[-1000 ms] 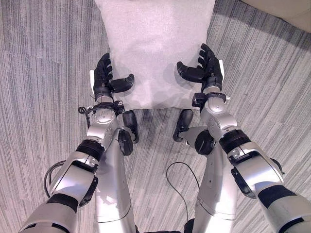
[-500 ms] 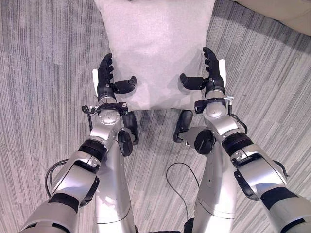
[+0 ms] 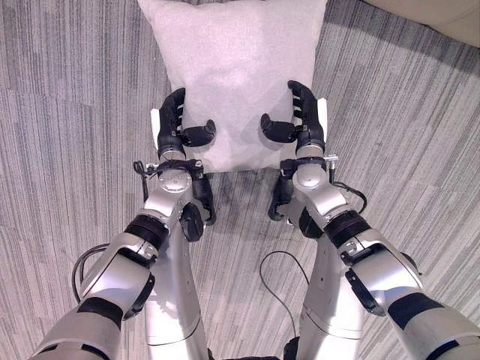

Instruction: Pick up all the scattered cushions and arrange them neatly on the sofa.

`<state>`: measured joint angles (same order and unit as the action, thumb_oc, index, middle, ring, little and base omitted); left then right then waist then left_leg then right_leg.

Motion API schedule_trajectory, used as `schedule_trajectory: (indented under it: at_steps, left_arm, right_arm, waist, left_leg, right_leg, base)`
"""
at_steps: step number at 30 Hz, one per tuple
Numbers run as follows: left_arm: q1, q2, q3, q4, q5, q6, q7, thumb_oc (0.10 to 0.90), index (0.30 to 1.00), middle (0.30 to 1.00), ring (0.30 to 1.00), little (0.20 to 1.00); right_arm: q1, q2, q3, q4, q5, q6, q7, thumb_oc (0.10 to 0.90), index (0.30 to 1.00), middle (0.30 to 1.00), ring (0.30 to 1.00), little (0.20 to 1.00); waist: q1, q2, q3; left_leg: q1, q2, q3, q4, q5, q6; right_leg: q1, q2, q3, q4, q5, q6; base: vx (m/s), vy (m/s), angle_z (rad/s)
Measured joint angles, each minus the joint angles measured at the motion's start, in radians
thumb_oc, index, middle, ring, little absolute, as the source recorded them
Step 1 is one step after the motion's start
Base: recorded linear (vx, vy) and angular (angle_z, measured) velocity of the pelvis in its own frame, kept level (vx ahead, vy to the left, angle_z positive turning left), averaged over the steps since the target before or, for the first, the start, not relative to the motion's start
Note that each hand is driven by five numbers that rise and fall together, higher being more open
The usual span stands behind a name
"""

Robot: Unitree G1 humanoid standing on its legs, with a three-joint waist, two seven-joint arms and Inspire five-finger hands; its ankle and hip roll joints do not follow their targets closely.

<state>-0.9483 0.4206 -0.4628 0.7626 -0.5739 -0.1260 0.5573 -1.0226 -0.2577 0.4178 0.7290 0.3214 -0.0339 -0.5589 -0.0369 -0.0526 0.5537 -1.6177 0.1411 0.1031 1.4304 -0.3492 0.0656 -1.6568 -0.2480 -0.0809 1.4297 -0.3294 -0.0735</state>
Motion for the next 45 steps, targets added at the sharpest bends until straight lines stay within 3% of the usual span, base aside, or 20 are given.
schedule_trajectory:
  at_steps: [5, 9, 11, 12, 13, 14, 18, 21, 24, 31, 37, 45]
  left_arm:
    - [0.005, 0.028, 0.007, -0.037, -0.033, 0.000, 0.004, 0.400, 0.300, 0.300, 0.300, 0.300]
    - [0.005, -0.009, -0.010, -0.116, -0.031, -0.003, 0.002, 0.400, 0.300, 0.300, 0.300, 0.300]
    - [0.006, -0.020, -0.009, -0.121, -0.024, -0.006, 0.001, 0.400, 0.300, 0.300, 0.300, 0.300]
    - [0.009, -0.020, -0.009, -0.123, -0.022, -0.006, 0.002, 0.400, 0.300, 0.300, 0.300, 0.300]
    - [0.014, -0.020, -0.009, -0.123, -0.021, -0.006, 0.002, 0.500, 0.451, 0.451, 0.451, 0.451]
    - [0.029, -0.017, -0.008, -0.122, 0.003, -0.004, 0.005, 0.800, 0.900, 0.900, 0.900, 0.900]
    - [0.054, -0.010, -0.006, -0.104, 0.116, 0.006, 0.045, 0.800, 0.900, 0.900, 0.900, 0.900]
    - [0.070, 0.017, -0.004, -0.099, 0.166, 0.029, 0.066, 0.800, 0.900, 0.900, 0.900, 0.900]
    - [0.059, 0.025, -0.004, -0.071, 0.208, 0.044, 0.066, 0.800, 0.900, 0.900, 0.900, 0.900]
    - [0.084, 0.039, 0.045, -0.063, 0.285, 0.074, 0.073, 0.800, 0.900, 0.900, 0.900, 0.900]
    - [0.155, 0.047, 0.200, -0.109, 0.236, 0.076, 0.067, 0.800, 0.900, 0.900, 0.900, 0.900]
    - [0.228, 0.089, 0.262, -0.145, 0.172, 0.076, 0.064, 0.800, 0.900, 0.900, 0.900, 0.900]
  right_arm:
    - [0.003, -0.017, -0.031, -0.051, 0.020, -0.017, 0.007, 0.400, 0.300, 0.300, 0.300, 0.300]
    - [0.005, -0.005, -0.012, -0.104, 0.019, -0.041, 0.013, 0.403, 0.305, 0.305, 0.305, 0.305]
    - [0.010, -0.010, -0.012, -0.108, 0.009, -0.042, 0.013, 0.706, 0.759, 0.759, 0.759, 0.759]
    - [0.015, -0.017, -0.014, -0.107, 0.000, -0.041, 0.011, 0.800, 0.900, 0.900, 0.900, 0.900]
    - [0.023, -0.033, -0.013, -0.107, -0.020, -0.038, 0.011, 0.800, 0.900, 0.900, 0.900, 0.900]
    - [0.031, -0.067, -0.011, -0.096, -0.103, -0.007, 0.008, 0.800, 0.900, 0.900, 0.900, 0.900]
    - [0.028, -0.156, -0.009, 0.001, -0.300, 0.069, -0.037, 0.800, 0.900, 0.900, 0.900, 0.900]
    - [0.029, -0.171, -0.058, 0.054, -0.347, 0.099, -0.077, 0.800, 0.900, 0.900, 0.900, 0.900]
    - [0.019, -0.192, -0.084, 0.128, -0.350, 0.115, -0.091, 0.800, 0.900, 0.900, 0.900, 0.900]
    - [0.048, -0.219, -0.085, 0.108, -0.348, 0.119, -0.103, 0.800, 0.900, 0.900, 0.900, 0.900]
    - [0.197, -0.274, -0.123, -0.124, -0.351, 0.108, -0.085, 0.800, 0.900, 0.900, 0.900, 0.900]
    - [0.350, -0.322, -0.166, -0.239, -0.346, 0.094, -0.030, 0.800, 0.900, 0.900, 0.900, 0.900]
  waist:
    - [0.001, 0.001, 0.000]
    - [0.005, 0.001, 0.000]
    - [0.007, 0.001, 0.000]
    - [0.007, 0.001, 0.000]
    - [0.009, 0.001, 0.000]
    - [0.011, 0.001, 0.000]
    - [0.022, 0.001, 0.000]
    - [0.020, 0.001, 0.000]
    - [0.021, 0.001, 0.000]
    - [-0.001, 0.001, 0.000]
    - [-0.002, 0.005, -0.002]
    - [-0.004, 0.014, -0.005]
  left_leg:
    - [0.002, -0.001, 0.001, 0.001, 0.000, 0.000]
    - [0.004, 0.000, 0.000, 0.007, -0.001, 0.000]
    - [0.006, 0.000, 0.000, 0.011, -0.001, 0.000]
    - [0.007, 0.001, 0.000, 0.011, -0.001, 0.001]
    - [0.006, 0.001, 0.000, 0.011, -0.001, 0.000]
    - [0.007, 0.001, 0.000, 0.011, -0.001, 0.001]
    - [0.006, -0.001, 0.001, 0.010, -0.002, 0.001]
    - [0.006, 0.000, 0.001, 0.010, -0.002, 0.002]
    - [0.006, 0.000, 0.000, 0.010, -0.002, 0.003]
    - [0.007, 0.005, -0.001, 0.033, -0.016, -0.002]
    - [-0.008, 0.038, -0.018, 0.211, -0.114, 0.002]
    - [-0.014, 0.052, -0.059, 0.459, -0.253, -0.021]
  right_leg:
    - [0.001, 0.001, 0.000, 0.001, 0.002, 0.002]
    - [0.003, 0.001, 0.001, 0.004, 0.001, 0.000]
    - [0.006, 0.001, 0.002, 0.008, 0.001, 0.000]
    - [0.006, 0.001, 0.003, 0.007, 0.002, 0.000]
    - [0.006, 0.001, 0.003, 0.007, 0.003, 0.001]
    - [0.007, 0.001, 0.004, 0.007, 0.003, 0.001]
    - [0.007, 0.000, 0.004, 0.006, 0.003, 0.001]
    - [0.007, 0.000, 0.004, 0.006, 0.003, 0.001]
    - [0.007, -0.001, 0.004, 0.006, 0.003, 0.001]
    - [0.004, 0.003, 0.005, 0.024, -0.002, 0.002]
    - [-0.020, 0.015, 0.028, 0.192, -0.080, 0.001]
    - [-0.036, 0.013, 0.055, 0.445, -0.215, -0.002]
  base:
    - [0.00, 0.000, 0.00]
    - [0.00, 0.000, 0.00]
    - [0.00, 0.000, 0.00]
    - [0.00, 0.000, 0.00]
    - [0.00, 0.000, 0.00]
    - [0.00, 0.000, 0.00]
    - [0.00, 0.000, 0.00]
    - [0.00, 0.000, 0.00]
    - [0.00, 0.000, 0.00]
    - [0.04, -0.009, -0.04]
    - [0.09, -0.010, -0.09]
    - [0.10, 0.014, -0.01]
